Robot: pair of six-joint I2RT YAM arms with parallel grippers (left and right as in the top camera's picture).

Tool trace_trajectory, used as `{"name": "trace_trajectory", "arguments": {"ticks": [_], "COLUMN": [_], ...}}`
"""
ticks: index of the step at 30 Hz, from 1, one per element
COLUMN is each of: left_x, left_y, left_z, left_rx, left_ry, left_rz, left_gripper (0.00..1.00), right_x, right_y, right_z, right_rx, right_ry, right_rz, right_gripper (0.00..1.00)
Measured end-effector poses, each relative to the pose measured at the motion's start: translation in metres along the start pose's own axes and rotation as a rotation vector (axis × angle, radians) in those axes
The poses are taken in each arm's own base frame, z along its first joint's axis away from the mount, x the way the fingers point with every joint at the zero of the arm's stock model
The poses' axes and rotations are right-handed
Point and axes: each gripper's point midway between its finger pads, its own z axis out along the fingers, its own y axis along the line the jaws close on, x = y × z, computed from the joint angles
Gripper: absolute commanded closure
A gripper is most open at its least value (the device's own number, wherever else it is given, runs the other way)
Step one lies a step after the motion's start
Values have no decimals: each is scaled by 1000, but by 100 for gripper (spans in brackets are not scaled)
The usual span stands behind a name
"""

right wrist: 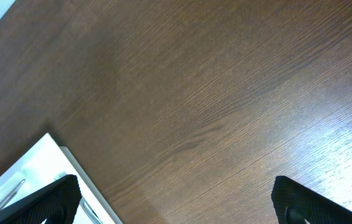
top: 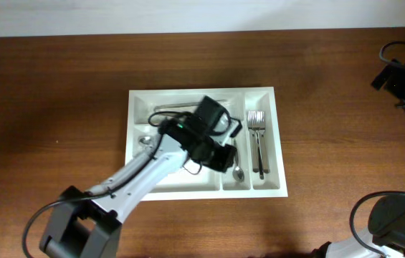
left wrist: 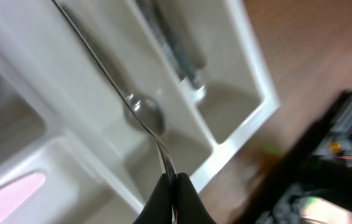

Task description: Pack container

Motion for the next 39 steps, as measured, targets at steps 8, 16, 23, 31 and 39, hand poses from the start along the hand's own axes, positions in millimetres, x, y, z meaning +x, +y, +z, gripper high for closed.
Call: {"name": "trace_trajectory", "arguments": {"ticks": [8,16,23,31,39], "left_x": [9,13,3,3,-12], "left_y": [-6,21,23,23,18], "left_z": [21,47,48,48,25], "left_rx": [-222,-323,-337,-338,-359], "left_ry": [-8,9,-46,-60,-70], "left_rz": [118,27,-43,-97,-119], "left_gripper": [98,98,98,57,44], "right_x": [0,0,0,0,0], "right_y": [0,0,0,0,0], "right_z": [0,0,0,0,0], "right_rx": [0,0,0,0,0], "right_ry": [0,0,0,0,0], "right_rz": [0,0,0,0,0], "right_gripper": [1,1,1,1,1]}}
